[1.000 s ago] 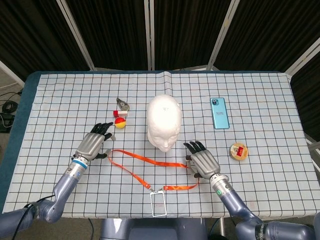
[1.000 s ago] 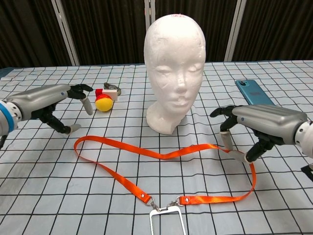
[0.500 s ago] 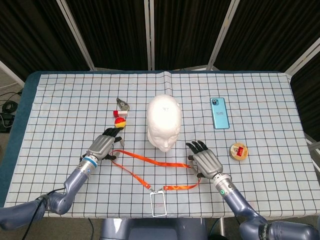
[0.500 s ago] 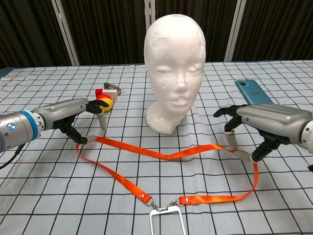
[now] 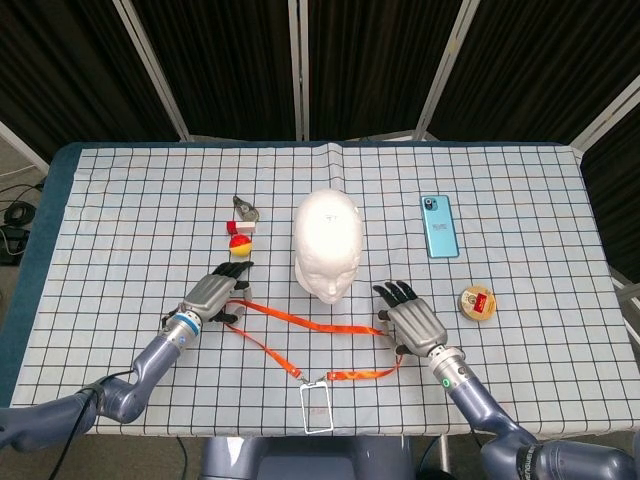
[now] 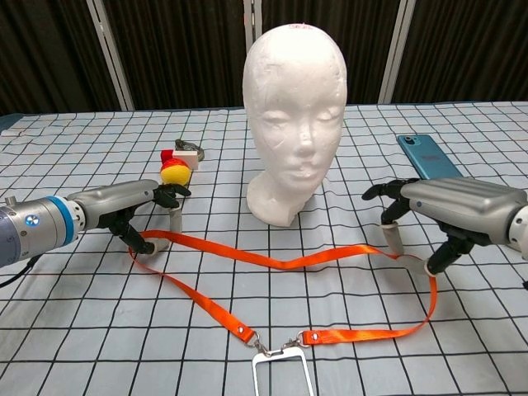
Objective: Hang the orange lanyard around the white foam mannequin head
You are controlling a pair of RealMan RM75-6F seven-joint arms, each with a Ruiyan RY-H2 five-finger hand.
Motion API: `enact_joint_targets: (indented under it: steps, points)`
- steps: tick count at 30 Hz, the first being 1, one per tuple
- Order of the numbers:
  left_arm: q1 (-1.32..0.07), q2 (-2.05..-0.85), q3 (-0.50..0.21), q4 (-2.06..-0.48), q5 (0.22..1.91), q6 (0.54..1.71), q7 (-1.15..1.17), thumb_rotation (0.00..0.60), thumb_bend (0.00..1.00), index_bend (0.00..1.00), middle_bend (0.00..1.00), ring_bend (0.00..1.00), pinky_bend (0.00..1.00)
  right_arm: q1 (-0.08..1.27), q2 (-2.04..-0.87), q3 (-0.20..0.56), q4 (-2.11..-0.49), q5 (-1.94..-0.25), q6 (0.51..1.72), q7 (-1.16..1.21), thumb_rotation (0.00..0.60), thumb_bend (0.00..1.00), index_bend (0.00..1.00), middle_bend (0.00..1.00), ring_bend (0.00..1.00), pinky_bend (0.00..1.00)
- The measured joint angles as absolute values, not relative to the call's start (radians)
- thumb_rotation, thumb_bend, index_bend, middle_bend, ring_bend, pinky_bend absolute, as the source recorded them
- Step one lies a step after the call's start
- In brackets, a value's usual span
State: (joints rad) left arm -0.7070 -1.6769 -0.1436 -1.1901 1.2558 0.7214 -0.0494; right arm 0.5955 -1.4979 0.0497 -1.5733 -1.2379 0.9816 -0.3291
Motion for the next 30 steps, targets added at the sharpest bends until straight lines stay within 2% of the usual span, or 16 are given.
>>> enact_joint_targets:
  steps: [8,20,30]
  points:
    - [-0.708,-1.687,-0.142,-1.181,1.24,0.729,-0.048,0.6,0.52,0.67,0.0,0.0,0.0,0.594,-1.501,0.048,-1.566,-1.248,0.981,-0.322,0.6,0.52,0.72,0.07,0.0,0.0]
    - [-0.684,-1.67,-0.134,-1.21,1.289,0.826,-0.066,0.6,0.53,0.73,0.0,0.0,0.0,0.582,-1.476,0.032,-1.575,-1.329,1.013,-0.299,0.6,0.52,0.74,0.08,0.0,0.0]
    - [-0.623,-1.609,-0.09,-1.299,1.456,1.048,-0.11,0.6,0.53,0.73,0.0,0.0,0.0,0.571,-1.435,-0.009,-1.541,-1.583,1.138,-0.189,0.6,0.52,0.75,0.11,0.0,0.0]
